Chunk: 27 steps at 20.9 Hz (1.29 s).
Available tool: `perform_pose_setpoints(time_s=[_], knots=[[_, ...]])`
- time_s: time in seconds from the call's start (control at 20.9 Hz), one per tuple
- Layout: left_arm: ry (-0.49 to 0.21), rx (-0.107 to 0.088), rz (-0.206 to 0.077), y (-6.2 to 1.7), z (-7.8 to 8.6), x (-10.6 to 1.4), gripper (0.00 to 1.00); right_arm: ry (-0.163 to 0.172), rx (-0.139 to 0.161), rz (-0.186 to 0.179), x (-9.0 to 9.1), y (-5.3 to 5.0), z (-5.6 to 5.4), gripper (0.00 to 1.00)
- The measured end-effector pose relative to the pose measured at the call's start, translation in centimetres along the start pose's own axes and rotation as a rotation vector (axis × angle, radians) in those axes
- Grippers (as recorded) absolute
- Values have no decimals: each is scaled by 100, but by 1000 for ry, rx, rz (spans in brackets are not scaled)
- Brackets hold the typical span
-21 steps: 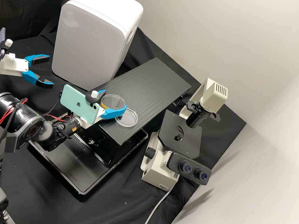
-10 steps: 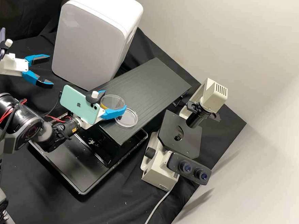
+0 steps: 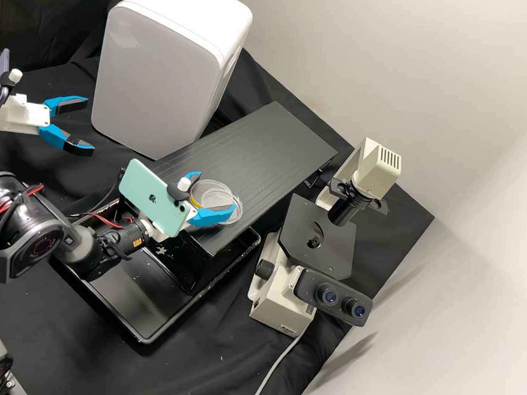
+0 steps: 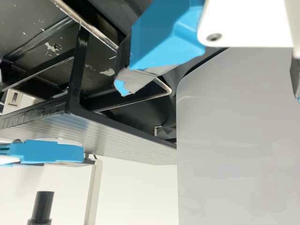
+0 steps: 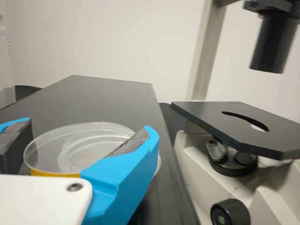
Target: Place the lid on the petri dish
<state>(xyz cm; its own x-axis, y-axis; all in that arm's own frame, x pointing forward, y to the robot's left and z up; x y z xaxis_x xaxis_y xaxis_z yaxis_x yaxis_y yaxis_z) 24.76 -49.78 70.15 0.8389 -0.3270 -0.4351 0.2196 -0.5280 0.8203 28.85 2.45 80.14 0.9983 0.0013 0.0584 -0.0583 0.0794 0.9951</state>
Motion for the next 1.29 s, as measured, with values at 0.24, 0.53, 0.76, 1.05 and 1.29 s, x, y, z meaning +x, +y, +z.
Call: perform_pose_setpoints(time_s=[0.24,0.53,0.76,1.05,1.29], knots=[[0,0,0,0,0,0,100,-5,13,14,5,50,48,0],[1,-1,1,0,-1,0,100,-2,54,2,22,43,123,0],[1,-1,1,0,-1,0,100,-12,145,-12,118,43,161,0],[1,-1,1,0,-1,0,100,-26,220,-30,203,32,172,0],[1,-1,1,0,-1,0,100,-27,218,-46,221,34,174,0]])
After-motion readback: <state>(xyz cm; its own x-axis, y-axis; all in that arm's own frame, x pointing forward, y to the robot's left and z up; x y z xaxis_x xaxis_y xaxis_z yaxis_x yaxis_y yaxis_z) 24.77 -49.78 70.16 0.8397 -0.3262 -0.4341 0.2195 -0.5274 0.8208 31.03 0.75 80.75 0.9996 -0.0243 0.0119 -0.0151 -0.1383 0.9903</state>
